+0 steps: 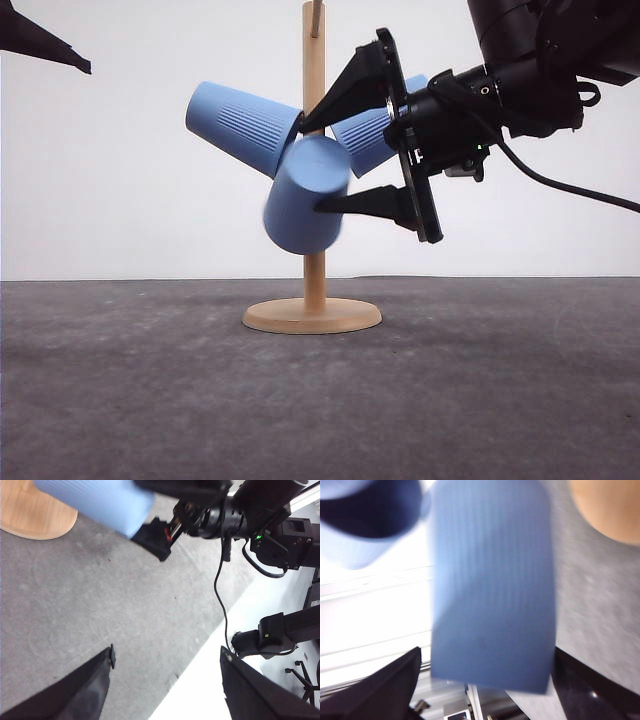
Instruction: Place three cups
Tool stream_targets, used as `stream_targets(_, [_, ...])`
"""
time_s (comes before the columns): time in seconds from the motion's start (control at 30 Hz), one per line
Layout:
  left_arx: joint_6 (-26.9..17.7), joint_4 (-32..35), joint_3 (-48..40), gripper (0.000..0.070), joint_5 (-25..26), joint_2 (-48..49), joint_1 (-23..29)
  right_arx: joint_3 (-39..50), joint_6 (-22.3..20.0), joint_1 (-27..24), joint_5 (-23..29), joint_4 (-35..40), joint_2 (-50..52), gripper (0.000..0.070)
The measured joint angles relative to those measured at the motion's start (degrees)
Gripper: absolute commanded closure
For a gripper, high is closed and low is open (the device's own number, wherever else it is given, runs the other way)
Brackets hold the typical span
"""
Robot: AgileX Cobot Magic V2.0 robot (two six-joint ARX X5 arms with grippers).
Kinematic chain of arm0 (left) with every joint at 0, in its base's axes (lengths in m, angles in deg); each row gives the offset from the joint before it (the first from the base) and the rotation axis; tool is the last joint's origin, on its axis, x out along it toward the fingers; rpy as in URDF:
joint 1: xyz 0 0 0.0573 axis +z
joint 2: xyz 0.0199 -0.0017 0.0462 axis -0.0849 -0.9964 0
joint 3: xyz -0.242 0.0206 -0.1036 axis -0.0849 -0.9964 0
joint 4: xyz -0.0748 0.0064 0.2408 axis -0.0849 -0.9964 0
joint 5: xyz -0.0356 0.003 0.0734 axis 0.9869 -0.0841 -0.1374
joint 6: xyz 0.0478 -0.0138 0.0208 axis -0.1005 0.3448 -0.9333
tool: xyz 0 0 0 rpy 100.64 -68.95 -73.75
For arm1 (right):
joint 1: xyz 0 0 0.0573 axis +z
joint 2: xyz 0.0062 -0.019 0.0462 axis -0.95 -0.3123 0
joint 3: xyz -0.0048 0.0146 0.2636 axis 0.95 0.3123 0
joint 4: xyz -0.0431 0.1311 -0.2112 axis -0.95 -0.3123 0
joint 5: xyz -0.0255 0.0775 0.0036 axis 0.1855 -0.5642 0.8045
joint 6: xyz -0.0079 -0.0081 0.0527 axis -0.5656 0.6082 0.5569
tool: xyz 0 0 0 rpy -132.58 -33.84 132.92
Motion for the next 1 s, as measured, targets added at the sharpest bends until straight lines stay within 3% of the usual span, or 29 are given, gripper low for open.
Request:
stream_targets(0.17, [0.0,0.0,0.0,0.0295,0.0,0.0,0.0,0.0,0.41,0.0,-0.84,1.03,0.0,0.0149])
stream_targets(0.4, [0.0,0.0,0.0,0.0294,0.01,0.0,0.01,0.0,0.77,-0.02,-4.58,2.98,-0.04,0.0149])
stream_targets(0.5, [0.0,-0.02,0.0,0.0295,0.02,0.0,0.0,0.0,0.45,0.0,-6.24,1.95,0.36,0.0194])
stream_targets(0.6, [0.0,-0.22,0.0,0.0301,0.0,0.0,0.01,0.0,-2.39,0.0,-6.22,-4.31,3.27,0.0247])
stream_targets(0.7, [0.02,-0.51,0.0,0.0309,-0.01,0.0,0.13,0.0,-10.25,-0.29,-5.84,-16.46,9.51,0.0252])
stream_targets(0.8, [0.01,-0.72,0.0,0.0334,-0.92,0.0,0.73,0.0,-22.83,-1.29,-2.28,-33.7,17.35,0.0271])
stream_targets(0.9, [0.03,-1.52,0.0,0.0412,-4.95,0.0,1.49,0.0,-38.05,-2.82,6.03,-51.05,25.61,0.0311])
stream_targets(1.0, [0.05,-2.09,-0.02,0.042,-11.39,0.09,2.39,0.0,-53.49,-4.33,17.7,-62.41,33.45,0.0315])
